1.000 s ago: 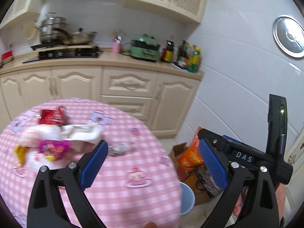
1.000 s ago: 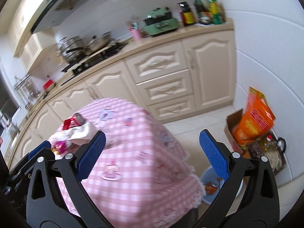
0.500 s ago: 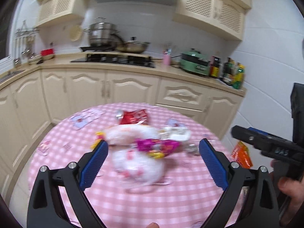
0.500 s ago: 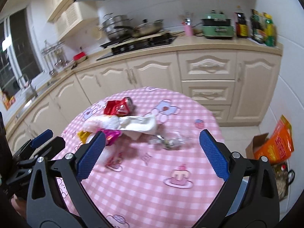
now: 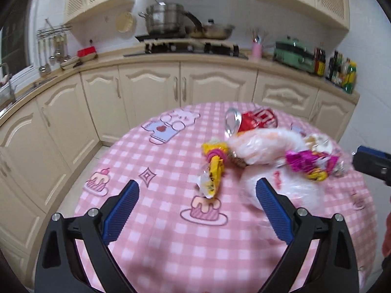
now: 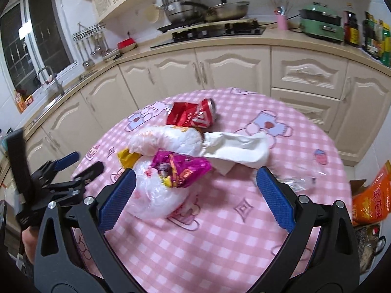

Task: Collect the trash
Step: 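Grasp the yellow wrapped item with left tool while right tool grasps the pink snack wrapper, then carry both held items over the blue bin and release them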

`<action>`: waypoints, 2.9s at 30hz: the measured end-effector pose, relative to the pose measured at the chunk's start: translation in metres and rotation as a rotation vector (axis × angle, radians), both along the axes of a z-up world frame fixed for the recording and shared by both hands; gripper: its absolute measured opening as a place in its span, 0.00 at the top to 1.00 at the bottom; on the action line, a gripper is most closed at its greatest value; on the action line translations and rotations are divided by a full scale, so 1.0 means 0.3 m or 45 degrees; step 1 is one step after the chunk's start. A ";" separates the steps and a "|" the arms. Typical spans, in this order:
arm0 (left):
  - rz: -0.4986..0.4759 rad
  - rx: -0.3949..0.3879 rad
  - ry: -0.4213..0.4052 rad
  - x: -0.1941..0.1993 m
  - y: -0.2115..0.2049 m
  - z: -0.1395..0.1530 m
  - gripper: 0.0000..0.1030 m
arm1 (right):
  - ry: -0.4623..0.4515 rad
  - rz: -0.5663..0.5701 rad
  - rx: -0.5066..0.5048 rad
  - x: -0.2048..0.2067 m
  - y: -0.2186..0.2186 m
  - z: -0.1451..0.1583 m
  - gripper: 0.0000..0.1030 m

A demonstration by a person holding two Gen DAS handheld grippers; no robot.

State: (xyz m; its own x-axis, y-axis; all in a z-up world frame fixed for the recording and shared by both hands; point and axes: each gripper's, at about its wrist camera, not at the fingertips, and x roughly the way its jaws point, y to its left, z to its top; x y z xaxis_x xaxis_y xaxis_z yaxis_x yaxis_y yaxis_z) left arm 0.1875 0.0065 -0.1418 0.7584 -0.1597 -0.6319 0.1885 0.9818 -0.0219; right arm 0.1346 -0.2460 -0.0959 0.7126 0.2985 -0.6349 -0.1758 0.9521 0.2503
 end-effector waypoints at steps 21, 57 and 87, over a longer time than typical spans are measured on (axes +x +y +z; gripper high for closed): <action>-0.110 -0.007 0.263 0.271 -0.033 -0.138 0.83 | 0.088 0.069 0.071 0.101 0.063 -0.077 0.61; -0.468 -0.203 -0.055 -0.333 -0.607 0.220 0.84 | -0.234 -0.351 0.270 -0.423 -0.658 0.146 0.61; -1.041 -0.006 0.519 -0.450 -1.612 -0.417 0.84 | 0.235 -0.961 0.499 -0.669 -1.389 -0.579 0.61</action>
State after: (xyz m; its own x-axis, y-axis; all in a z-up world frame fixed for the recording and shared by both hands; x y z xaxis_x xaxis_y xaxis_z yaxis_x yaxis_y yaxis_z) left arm 0.0526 -0.4771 -0.2670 0.1261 -0.5525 -0.8239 0.8022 0.5454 -0.2429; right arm -0.0662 -0.6627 -0.2698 0.7040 0.0087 -0.7101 0.5435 0.6370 0.5467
